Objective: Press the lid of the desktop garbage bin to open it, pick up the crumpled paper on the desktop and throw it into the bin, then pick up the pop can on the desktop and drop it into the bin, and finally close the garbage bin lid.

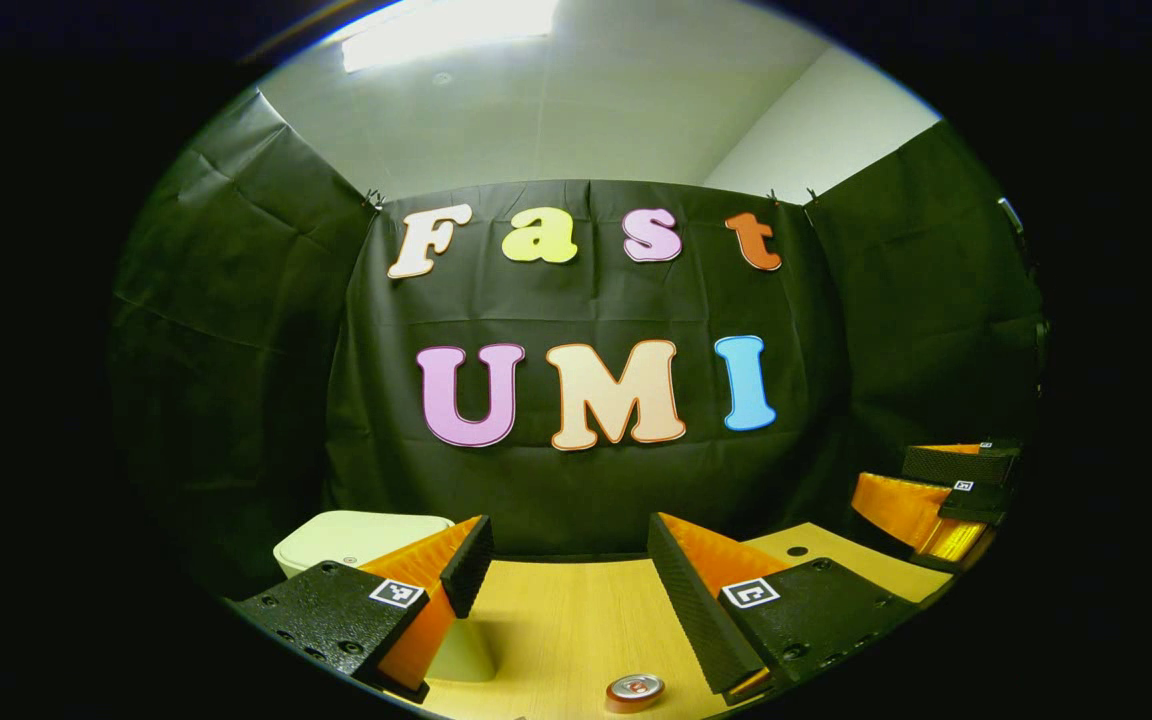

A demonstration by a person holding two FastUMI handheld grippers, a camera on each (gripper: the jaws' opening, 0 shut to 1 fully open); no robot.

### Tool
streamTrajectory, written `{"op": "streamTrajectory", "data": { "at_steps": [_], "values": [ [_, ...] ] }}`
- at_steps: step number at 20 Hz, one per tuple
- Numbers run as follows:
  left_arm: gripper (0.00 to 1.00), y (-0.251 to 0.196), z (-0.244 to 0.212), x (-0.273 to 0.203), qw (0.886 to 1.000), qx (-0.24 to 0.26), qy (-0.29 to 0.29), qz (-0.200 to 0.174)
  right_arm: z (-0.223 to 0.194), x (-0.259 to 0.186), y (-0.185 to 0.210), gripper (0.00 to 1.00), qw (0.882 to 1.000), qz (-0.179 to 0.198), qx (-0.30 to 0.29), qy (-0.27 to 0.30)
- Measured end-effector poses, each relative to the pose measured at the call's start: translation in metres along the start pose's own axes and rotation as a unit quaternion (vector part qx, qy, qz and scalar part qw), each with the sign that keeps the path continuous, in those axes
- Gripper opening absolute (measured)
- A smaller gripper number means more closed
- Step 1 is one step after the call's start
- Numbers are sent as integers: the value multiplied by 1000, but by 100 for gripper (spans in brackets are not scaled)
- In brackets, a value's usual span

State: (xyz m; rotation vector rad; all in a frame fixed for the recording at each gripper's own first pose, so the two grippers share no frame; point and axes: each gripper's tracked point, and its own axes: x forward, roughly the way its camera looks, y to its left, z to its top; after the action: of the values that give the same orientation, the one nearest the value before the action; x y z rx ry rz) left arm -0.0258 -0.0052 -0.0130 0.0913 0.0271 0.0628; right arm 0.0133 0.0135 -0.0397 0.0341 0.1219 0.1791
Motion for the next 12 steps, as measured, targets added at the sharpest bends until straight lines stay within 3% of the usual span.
{"op": "streamTrajectory", "data": {
  "at_steps": [7, 9, 10, 12],
  "values": [
    [90, -19, 1, -6, 1000, -7, 0, -9, -8, 0, -10, 98, 1000, 5, -4, -1],
    [76, -30, 4, -7, 1000, -11, -4, -19, -9, -2, -18, 98, 1000, 6, -9, -2],
    [60, -32, 4, -6, 1000, -9, -5, -18, -9, -2, -21, 98, 1000, 7, -12, -2],
    [41, -29, 0, -6, 1000, -3, 1, -3, -10, -5, -25, 98, 1000, 18, -14, -7]
  ]
}}
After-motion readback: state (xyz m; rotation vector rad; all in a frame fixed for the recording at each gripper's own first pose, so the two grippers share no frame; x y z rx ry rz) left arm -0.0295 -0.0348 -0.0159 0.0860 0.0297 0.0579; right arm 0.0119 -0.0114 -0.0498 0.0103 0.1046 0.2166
